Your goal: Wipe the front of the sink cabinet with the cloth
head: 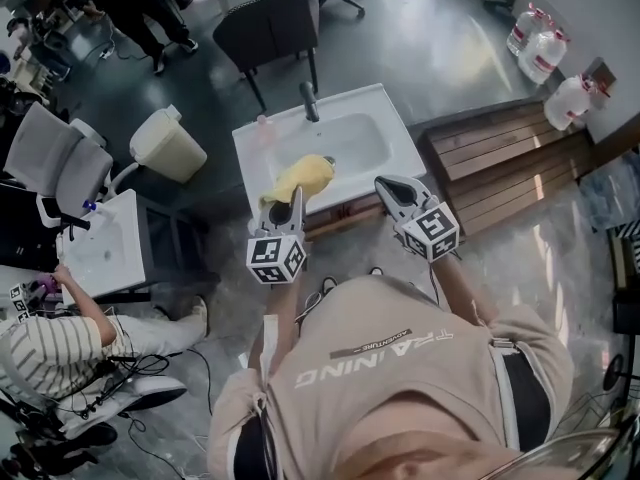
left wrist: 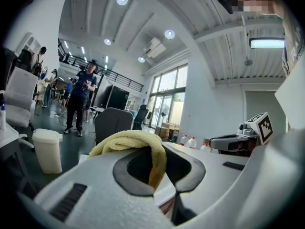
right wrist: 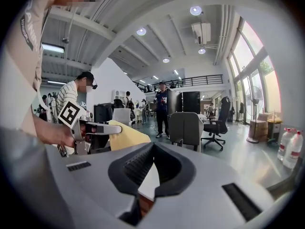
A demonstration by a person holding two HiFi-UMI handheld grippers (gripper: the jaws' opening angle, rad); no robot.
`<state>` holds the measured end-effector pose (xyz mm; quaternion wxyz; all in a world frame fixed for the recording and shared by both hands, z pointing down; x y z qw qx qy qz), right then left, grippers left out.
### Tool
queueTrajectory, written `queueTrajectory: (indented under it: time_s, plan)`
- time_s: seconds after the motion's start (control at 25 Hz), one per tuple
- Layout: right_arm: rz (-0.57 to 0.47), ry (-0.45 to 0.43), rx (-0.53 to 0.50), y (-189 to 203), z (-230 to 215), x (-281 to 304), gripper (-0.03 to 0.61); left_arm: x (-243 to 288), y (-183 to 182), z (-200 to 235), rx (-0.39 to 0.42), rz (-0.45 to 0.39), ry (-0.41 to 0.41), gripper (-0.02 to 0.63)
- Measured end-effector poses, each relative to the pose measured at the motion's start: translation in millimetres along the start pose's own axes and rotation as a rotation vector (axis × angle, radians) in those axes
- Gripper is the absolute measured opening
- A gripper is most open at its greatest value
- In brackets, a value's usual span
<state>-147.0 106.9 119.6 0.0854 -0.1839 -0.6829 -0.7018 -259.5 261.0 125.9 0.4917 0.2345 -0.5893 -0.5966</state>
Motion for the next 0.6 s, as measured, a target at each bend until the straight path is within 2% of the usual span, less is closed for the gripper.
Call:
queueTrajectory:
  time_s: [0.6]
  plan:
    - [-0.014, 0.016, 0.015, 1.4, 4.4, -0.1, 0.012, 1.2, 1.7, 0.6, 0.018, 0.021, 0.021, 0.04]
Point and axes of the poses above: the fingertips, and each gripper's own axes: x forward along the fingers, z to its left, y out of its underside, the point moved 2 cm from there along -x, backward along the fingers, and after that the axes turned 11 degrees about z, right-handed, at the moved point
